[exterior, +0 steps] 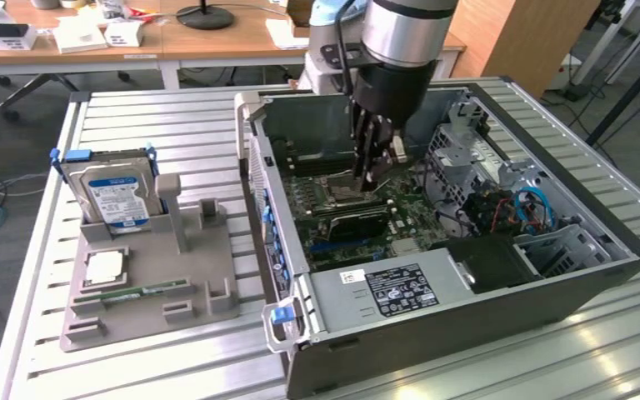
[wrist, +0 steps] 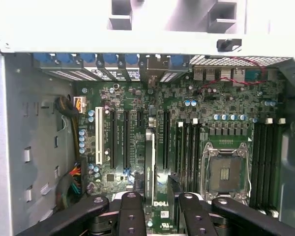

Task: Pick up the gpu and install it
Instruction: 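Insert the gpu into the slot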

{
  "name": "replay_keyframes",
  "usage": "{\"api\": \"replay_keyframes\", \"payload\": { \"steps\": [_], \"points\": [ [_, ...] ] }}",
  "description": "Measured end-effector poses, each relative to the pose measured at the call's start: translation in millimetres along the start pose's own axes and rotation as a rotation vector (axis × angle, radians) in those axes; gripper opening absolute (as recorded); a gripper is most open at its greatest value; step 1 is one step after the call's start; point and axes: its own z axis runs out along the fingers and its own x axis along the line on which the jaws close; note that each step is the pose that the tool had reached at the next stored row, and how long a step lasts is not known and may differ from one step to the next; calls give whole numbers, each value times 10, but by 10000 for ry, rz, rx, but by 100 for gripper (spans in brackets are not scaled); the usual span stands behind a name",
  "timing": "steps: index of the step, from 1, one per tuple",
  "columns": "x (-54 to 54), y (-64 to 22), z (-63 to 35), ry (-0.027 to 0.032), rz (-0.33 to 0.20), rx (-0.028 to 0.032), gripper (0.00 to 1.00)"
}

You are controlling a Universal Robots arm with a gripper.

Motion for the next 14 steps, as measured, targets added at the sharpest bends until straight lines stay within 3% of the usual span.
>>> {"api": "replay_keyframes", "payload": {
  "steps": [10, 14],
  "points": [
    [-5, -15, -297, 1, 47, 1, 33],
    [-5, -16, -307, 1, 51, 1, 33]
  ]
}}
